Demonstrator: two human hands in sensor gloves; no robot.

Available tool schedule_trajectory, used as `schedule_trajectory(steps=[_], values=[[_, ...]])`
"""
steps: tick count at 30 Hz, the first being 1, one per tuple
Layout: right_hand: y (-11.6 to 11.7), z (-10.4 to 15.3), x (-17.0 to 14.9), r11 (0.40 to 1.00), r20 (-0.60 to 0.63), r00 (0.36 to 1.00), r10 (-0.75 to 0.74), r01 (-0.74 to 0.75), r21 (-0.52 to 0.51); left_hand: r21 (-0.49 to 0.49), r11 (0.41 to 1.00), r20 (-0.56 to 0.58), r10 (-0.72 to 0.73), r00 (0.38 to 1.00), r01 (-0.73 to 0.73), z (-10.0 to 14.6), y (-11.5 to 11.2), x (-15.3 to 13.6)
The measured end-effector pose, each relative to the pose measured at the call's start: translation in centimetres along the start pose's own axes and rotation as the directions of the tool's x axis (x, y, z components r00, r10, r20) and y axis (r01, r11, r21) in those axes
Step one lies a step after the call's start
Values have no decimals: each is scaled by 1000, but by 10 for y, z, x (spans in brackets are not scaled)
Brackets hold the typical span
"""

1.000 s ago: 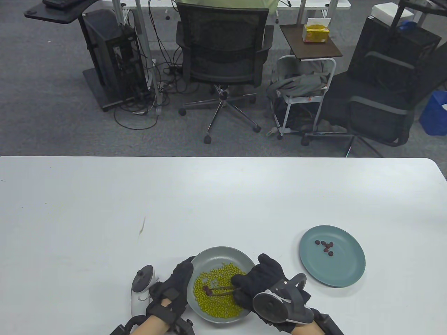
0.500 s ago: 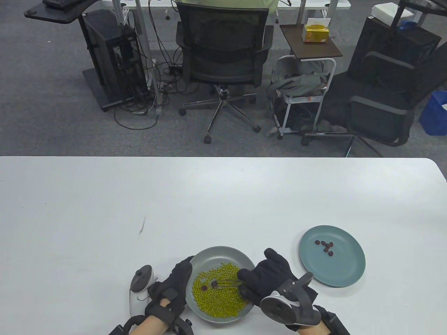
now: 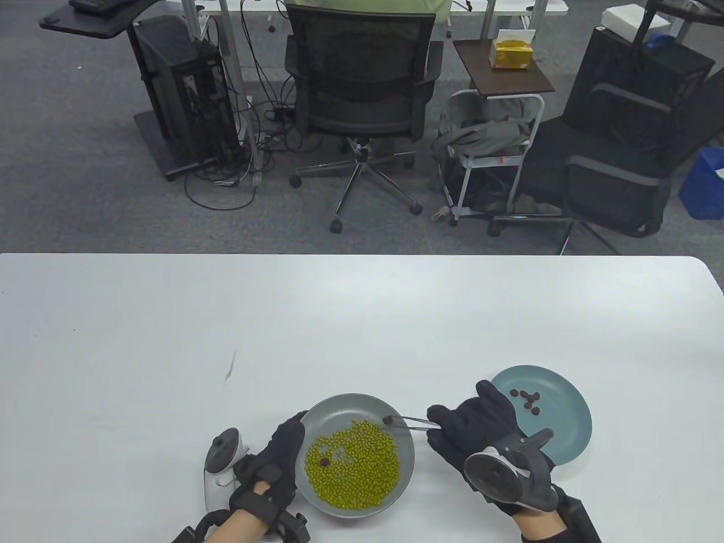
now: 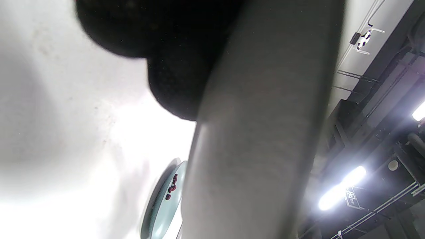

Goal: Pick cranberries with tweezers into plate

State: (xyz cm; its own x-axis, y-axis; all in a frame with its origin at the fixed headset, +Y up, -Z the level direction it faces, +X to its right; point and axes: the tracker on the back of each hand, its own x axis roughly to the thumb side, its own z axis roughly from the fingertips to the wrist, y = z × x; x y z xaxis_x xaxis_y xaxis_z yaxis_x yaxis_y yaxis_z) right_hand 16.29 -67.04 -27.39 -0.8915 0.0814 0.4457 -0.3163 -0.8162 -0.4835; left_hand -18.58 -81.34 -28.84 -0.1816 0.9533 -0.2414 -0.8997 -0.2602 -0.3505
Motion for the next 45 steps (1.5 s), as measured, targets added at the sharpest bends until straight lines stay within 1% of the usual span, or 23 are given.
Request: schedule_trajectory(steps=[5, 9, 15, 22, 26, 27, 29, 30, 31, 32, 33, 34, 35, 38, 39, 42, 45], values=[[-11, -1, -21, 1000, -74, 997, 0, -2, -28, -8, 1000, -7, -24, 1000, 24, 0, -2, -2], [-19, -1, -38, 999, -135, 991, -2, -4, -48, -22, 1000, -10, -17, 1000, 17, -1, -4, -2], [-23, 0, -62, 999, -207, 978, 14, -20, -30, -18, 1000, -2, -4, 1000, 4, 0, -5, 1], [-38, 6, -102, 998, -351, 936, 10, -31, -54, -29, 1000, -2, -1, 1000, 1, 0, -7, 0], [-38, 11, -126, 999, -439, 898, 21, -36, -25, -31, 1000, 1, 4, 1000, -4, 0, -7, 0], [-37, 13, -136, 998, -471, 880, 57, -54, 18, -29, 1000, 1, 8, 1000, -8, 0, -7, 1], [-33, 17, -151, 993, -554, 824, 120, -97, 71, -27, 1000, 2, 9, 1000, -9, 0, -7, 1], [-30, 18, -161, 984, -633, 755, 170, -102, 143, -26, 1000, 2, 8, 1000, -8, 0, -7, 1], [-28, 26, -170, 970, -700, 679, 221, -81, 228, -24, 1000, 2, 4, 1000, -4, 0, -7, 0], [-26, 28, -177, 972, -715, 664, 218, -83, 219, -24, 1000, 1, 3, 1000, -3, 0, -7, 0], [-21, 32, -187, 965, -756, 614, 228, -39, 259, -27, 1000, -3, 3, 1000, -3, -1, -8, -1], [-16, 36, -195, 952, -768, 593, 242, 6, 305, -30, 1000, -5, 2, 1000, -2, -1, -9, -1], [-12, 39, -199, 947, -779, 572, 257, 11, 321, -31, 1000, -6, 1, 1000, -1, -1, -9, -2], [4, 47, -213, 909, -780, 533, 328, 45, 413, -33, 999, -4, -5, 1000, 5, 0, -9, -2], [9, 50, -216, 909, -785, 523, 331, 46, 414, -33, 999, -2, -5, 1000, 5, 0, -8, -2], [18, 53, -221, 888, -785, 513, 348, 87, 451, -31, 1000, 3, -2, 1000, 2, 0, -8, -2], [24, 54, -223, 867, -772, 502, 389, 85, 492, -31, 1000, 7, 2, 1000, -2, 0, -9, -1]])
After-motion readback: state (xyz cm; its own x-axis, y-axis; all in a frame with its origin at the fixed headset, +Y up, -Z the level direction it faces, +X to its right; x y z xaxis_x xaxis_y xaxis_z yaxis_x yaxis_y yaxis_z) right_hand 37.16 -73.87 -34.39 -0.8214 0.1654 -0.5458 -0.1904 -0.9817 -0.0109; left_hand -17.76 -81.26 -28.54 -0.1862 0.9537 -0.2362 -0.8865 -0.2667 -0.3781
